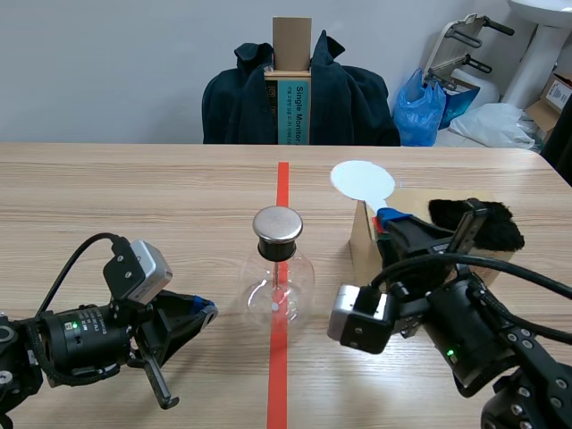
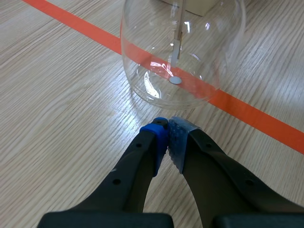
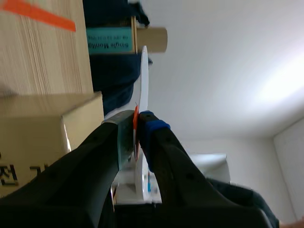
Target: Do the electroscope experiment.
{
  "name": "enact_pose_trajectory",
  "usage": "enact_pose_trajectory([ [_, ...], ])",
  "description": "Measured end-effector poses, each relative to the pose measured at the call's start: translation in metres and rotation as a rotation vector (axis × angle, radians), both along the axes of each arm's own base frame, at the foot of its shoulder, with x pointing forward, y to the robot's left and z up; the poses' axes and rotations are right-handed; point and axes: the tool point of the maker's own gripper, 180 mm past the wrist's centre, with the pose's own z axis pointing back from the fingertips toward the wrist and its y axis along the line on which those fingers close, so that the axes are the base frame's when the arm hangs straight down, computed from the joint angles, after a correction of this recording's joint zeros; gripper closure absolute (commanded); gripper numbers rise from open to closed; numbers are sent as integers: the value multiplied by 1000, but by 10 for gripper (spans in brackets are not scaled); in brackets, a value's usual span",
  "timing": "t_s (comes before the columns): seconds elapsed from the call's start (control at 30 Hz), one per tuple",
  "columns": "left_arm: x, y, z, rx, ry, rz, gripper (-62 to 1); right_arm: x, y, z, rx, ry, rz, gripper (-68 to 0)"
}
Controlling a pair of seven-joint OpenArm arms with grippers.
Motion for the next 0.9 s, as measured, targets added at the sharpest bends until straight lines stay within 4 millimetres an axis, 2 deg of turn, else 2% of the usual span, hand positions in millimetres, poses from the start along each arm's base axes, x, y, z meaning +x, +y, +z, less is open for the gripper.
enact_pose_trajectory([
  [0.23,0,0,0,0,0,0,-28,-25,36,1,-4,-9,242,-8],
  [0.43,0,0,0,0,0,0,-28,-40,51,1,-5,-13,359,-8],
  [0.9,0,0,0,0,0,0,-28,-45,55,1,-6,-15,396,-8],
])
